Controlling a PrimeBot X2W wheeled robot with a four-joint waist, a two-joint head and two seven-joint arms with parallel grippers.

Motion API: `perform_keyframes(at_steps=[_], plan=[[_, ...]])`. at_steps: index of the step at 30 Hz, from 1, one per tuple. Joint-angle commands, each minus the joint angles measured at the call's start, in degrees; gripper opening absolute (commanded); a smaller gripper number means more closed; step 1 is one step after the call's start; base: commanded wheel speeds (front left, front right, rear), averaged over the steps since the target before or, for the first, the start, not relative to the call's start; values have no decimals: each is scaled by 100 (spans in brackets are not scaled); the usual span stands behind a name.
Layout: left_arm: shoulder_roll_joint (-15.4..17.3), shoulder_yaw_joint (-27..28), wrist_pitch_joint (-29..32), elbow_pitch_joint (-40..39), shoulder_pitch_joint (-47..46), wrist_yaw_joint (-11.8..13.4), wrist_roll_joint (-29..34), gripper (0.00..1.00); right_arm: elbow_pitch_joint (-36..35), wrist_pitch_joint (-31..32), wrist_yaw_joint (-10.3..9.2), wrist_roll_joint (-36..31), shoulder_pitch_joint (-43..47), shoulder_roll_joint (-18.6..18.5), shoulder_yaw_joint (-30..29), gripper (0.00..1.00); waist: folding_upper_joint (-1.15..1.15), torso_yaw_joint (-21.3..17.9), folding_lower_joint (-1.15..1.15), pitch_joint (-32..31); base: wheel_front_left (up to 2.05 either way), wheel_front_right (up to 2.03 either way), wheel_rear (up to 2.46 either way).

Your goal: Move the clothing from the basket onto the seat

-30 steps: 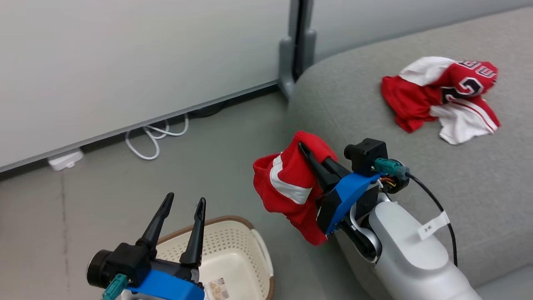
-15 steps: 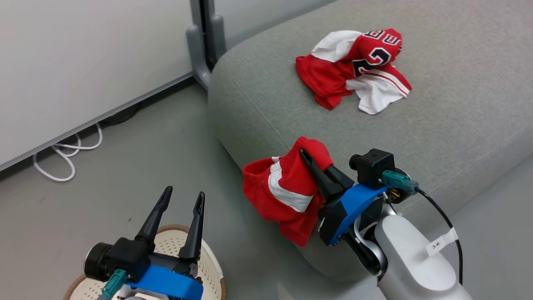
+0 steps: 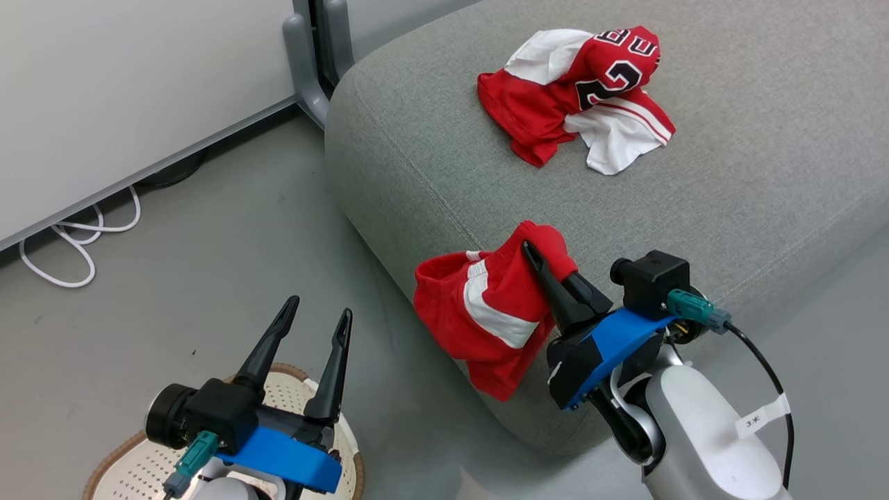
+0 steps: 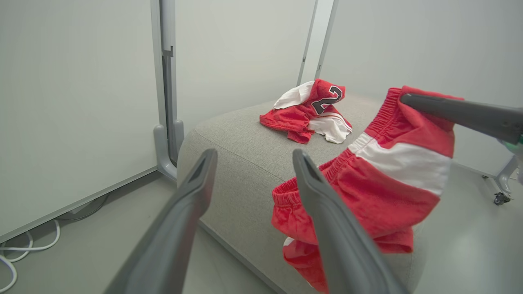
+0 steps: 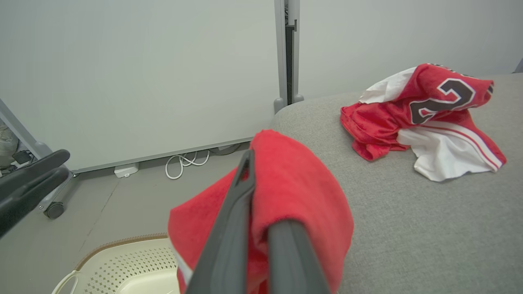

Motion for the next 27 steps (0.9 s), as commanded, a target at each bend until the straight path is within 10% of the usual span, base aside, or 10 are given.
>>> perform_keyframes(at_steps=[1, 12, 27], plan=[[39, 19, -17, -10, -59, -44, 12, 100, -50, 27, 3, 1, 43, 3, -23, 0, 0, 4, 0, 19, 0, 0, 0], [131, 194, -17, -375, -162, -43, 234, 100, -192, 321, 3, 202, -995, -166, -214, 0, 0, 123, 0, 574, 0, 0, 0], [405, 294, -17, -1193, -721, -44, 482, 100, 266, 959, 3, 582, -3848, -1506, -1893, 0, 0, 653, 0, 2062, 0, 0, 0]])
